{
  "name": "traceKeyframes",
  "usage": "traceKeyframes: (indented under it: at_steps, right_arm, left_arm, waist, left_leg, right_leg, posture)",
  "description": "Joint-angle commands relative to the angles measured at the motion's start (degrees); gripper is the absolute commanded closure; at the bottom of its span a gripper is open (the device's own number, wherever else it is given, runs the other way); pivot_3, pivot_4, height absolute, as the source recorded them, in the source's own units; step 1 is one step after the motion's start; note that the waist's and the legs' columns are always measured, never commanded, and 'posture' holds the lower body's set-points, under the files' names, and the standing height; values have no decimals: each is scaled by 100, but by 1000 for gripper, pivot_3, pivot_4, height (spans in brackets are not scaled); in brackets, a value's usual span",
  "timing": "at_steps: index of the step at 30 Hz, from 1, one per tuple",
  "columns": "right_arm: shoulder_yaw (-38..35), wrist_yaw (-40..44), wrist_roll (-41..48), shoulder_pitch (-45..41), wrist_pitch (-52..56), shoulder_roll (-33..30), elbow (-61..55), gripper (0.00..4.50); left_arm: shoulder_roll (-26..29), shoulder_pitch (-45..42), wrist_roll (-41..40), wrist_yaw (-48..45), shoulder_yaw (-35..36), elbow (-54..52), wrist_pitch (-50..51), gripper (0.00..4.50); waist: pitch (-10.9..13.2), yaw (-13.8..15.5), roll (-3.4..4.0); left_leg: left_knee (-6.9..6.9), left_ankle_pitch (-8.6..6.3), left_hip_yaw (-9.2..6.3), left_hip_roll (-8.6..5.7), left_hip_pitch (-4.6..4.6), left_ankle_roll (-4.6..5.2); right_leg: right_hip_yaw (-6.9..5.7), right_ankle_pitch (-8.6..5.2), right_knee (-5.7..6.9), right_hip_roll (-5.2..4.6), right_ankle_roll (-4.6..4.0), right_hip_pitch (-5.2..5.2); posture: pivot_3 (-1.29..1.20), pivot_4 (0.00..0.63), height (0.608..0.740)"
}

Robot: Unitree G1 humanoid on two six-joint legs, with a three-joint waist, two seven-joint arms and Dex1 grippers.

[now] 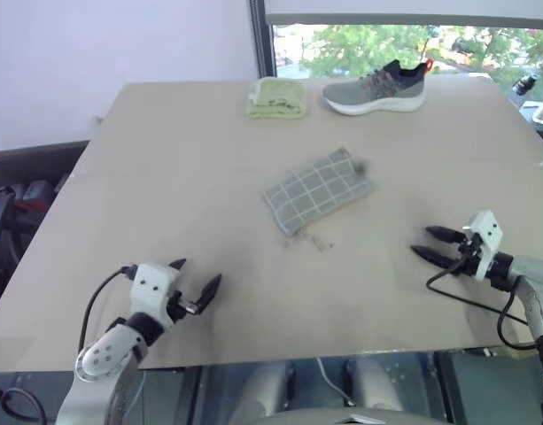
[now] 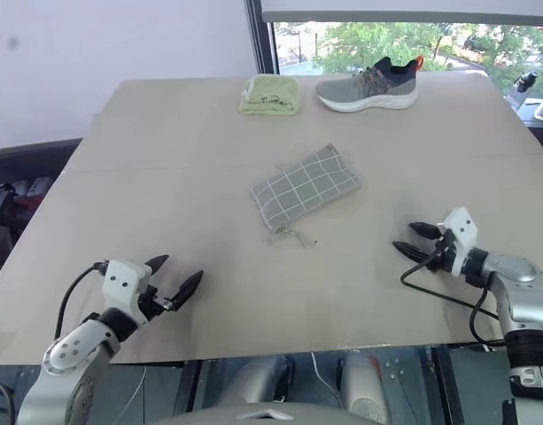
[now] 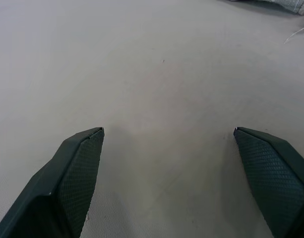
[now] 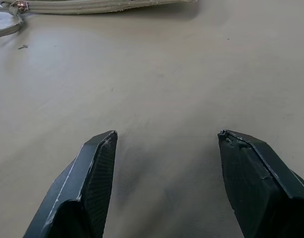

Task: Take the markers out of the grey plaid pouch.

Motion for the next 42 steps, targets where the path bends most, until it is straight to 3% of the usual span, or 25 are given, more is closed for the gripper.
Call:
traceKeyframes:
  at_steps: [1, 7, 12, 19, 25, 31, 39, 42]
  right_arm:
    - [-187, -20, 82, 61, -38, -53, -236, 1212]
    - [-184, -20, 134, 160, 122, -56, -329, 1212]
    - [-241, 56, 219, 203, 360, -144, -558, 1212]
    - [-379, -56, 446, 271, 866, -224, -1121, 1212]
    - [-406, -209, 535, 443, 1063, -199, -1584, 1212]
    - [-518, -378, 576, 578, 1095, -158, -1831, 1212]
    - [-544, -552, 582, 747, 1092, -84, -2083, 1212]
    - [-594, -578, 595, 818, 1077, -104, -2128, 1212]
  left_arm:
    - [52, 44, -42, -26, 115, -272, -8, 148]
    - [62, 1, -10, -2, 73, -344, 22, 148]
    - [203, -349, 843, 248, -286, -278, -321, 148]
    - [1262, -1653, 2982, 323, -1331, 908, -2537, 148]
    - [1580, -3270, 4621, 915, -2552, 2767, -4785, 148]
    - [1170, -4563, 5277, 1537, -3236, 4347, -5778, 148]
    - [423, -6153, 6109, 2713, -3968, 6461, -6301, 148]
    - [249, -6429, 6167, 3012, -4099, 6840, -6429, 1031]
  waist:
    - [0, 0, 0]
    - [0, 1, 0]
    - [1, 17, 0]
    - [3, 12, 5]
    - [4, 14, 5]
    - [3, 30, 6]
    - [1, 126, 1]
    - [0, 131, 0]
  left_leg:
    - [0, 0, 0, 0, 0, 0]
    - [0, -1, 1, 0, 0, 1]
    - [0, -1, 0, 0, 0, -1]
    - [-2, 7, -3, -1, -2, -17]
    - [-5, 14, 2, -5, -17, -9]
    - [-6, 16, 6, -9, -21, -5]
    - [19, 18, 6, -20, -15, -2]
    - [20, 19, 7, -20, -15, -2]
  right_leg:
    - [0, 0, 0, 0, 0, 0]
    - [1, 0, 0, 0, 0, 0]
    - [0, 0, 0, 0, 0, 0]
    - [-2, 1, -1, 0, -1, -1]
    - [1, 2, -6, -4, 0, -17]
    - [3, 2, 0, -6, 2, -25]
    - [-1, 2, 33, 8, 6, -20]
    - [-1, 2, 33, 11, 6, -21]
  posture:
    - [0, 150, 740]
    - [0, 150, 740]
    - [0, 150, 740]
    - [0, 150, 740]
    - [0, 150, 740]
    - [0, 150, 740]
    - [0, 150, 740]
    - [0, 150, 740]
